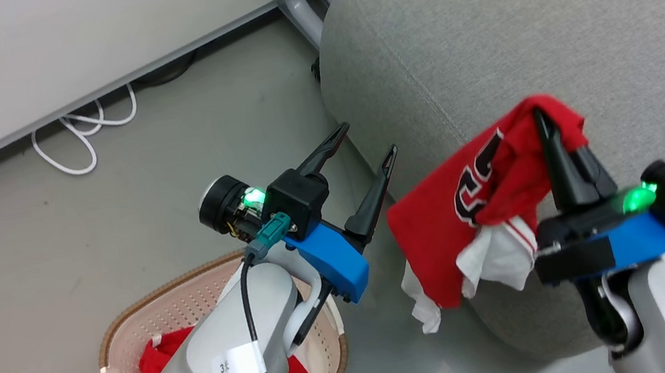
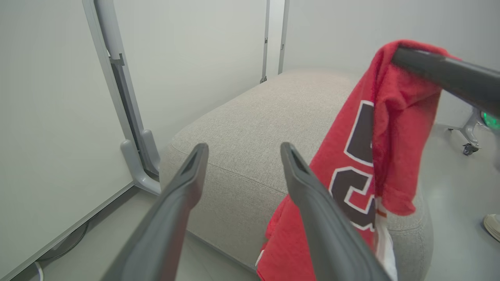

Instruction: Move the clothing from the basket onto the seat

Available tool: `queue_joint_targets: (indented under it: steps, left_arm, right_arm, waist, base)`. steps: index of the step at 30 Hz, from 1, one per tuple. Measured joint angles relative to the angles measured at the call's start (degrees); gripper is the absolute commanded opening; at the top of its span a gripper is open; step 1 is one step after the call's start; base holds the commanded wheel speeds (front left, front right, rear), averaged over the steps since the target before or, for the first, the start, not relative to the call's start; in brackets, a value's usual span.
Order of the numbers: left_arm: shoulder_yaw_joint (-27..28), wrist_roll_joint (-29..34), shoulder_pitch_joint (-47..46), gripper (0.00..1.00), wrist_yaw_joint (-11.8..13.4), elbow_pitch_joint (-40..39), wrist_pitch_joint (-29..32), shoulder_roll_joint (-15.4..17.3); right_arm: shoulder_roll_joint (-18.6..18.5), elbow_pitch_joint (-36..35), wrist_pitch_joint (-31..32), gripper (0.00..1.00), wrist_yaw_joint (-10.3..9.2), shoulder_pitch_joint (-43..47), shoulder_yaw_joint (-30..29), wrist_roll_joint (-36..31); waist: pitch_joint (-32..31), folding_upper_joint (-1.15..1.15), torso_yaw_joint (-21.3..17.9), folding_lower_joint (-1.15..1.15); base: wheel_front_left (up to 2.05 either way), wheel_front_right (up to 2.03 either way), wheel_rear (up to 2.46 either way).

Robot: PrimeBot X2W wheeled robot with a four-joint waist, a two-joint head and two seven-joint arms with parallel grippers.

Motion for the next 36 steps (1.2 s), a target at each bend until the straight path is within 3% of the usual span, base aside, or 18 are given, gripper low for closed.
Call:
queue_joint_targets:
  steps: [7,11,15,21,28,32,36]
  left_arm:
    - [0.0,1.3,-2.3,1.00,0.5,-2.3,0.0,1.0]
    - [-0.1,2.3,-4.4,1.00,0.9,-3.6,0.3,2.0]
    - [0.1,3.5,-7.0,1.00,1.3,-5.4,0.4,2.9]
    - [0.0,5.0,-10.3,1.00,2.1,-7.8,0.9,3.6]
    - [-0.5,6.3,-12.4,1.00,2.2,-9.3,1.3,4.7]
    - [-0.8,6.8,-13.0,1.00,2.2,-9.9,1.3,5.1]
    - [-1.0,6.8,-13.4,1.00,2.2,-10.3,1.3,5.5]
  right_arm:
    - [0.0,-2.2,0.0,0.00,0.01,-10.0,-3.4,-1.5]
    - [-1.9,-3.5,0.0,0.00,0.01,-18.4,-6.9,-2.2]
    - [-5.3,-5.8,0.0,0.00,0.01,-26.9,-12.2,-3.0]
    - [-13.6,-8.3,0.0,0.00,0.01,-38.0,-21.3,-3.7]
    - [-24.1,-2.2,0.0,0.00,0.01,-44.1,-27.3,-3.2]
    - [-25.2,2.4,0.0,0.00,0.01,-44.4,-28.7,-2.8]
    - [-23.4,8.0,0.0,0.00,0.01,-42.2,-28.8,-2.8]
  waist:
    - [4.1,0.00,0.8,0.00]
    - [8.0,0.00,1.4,0.00]
    - [12.4,0.00,2.1,0.01]
    - [19.3,0.00,3.0,0.01]
    - [26.3,0.00,3.4,0.01]
    - [28.8,0.00,3.4,0.01]
    - [30.2,0.00,3.2,0.01]
  base:
    - [0.00,0.00,0.00]
    - [0.00,0.00,0.00]
    - [0.00,0.00,0.00]
    - [0.00,0.00,0.00]
    - [0.00,0.00,0.00]
    - [0.00,0.00,0.00]
    - [0.00,0.00,0.00]
